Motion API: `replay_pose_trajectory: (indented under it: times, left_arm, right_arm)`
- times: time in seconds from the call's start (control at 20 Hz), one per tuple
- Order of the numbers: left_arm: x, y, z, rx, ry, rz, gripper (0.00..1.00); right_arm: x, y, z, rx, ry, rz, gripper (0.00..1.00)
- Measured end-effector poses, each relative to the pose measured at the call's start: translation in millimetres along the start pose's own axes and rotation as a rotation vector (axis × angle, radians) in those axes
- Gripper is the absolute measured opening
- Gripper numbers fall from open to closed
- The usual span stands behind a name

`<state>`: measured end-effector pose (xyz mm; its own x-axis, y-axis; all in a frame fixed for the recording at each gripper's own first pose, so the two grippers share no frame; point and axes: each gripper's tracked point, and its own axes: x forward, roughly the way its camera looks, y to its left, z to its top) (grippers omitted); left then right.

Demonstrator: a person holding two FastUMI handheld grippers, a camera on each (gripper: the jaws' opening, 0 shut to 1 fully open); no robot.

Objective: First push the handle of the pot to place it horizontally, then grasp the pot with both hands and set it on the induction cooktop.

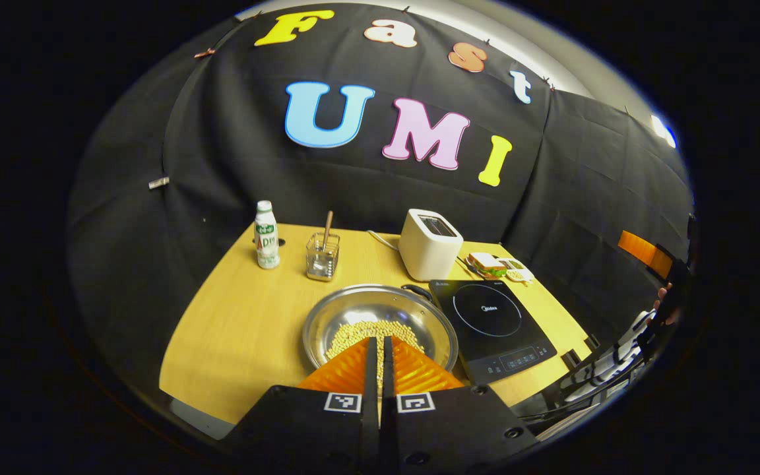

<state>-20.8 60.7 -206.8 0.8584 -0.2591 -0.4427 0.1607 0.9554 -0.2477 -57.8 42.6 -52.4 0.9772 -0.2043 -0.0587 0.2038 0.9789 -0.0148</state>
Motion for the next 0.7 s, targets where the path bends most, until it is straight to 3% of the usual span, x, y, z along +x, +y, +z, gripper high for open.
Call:
replay_pose_trajectory:
  times: [0.4, 0.7]
  left_arm:
    - [25, -9, -80, 0.030, 0.209, -0.065, 0.05]
    - [46, -10, -119, 0.097, 0.307, -0.060, 0.05]
  right_arm:
    - [-14, 1, -8, -0.020, 0.027, 0.003, 0.98]
    - [-14, -4, -16, -0.028, 0.050, 0.004, 0.98]
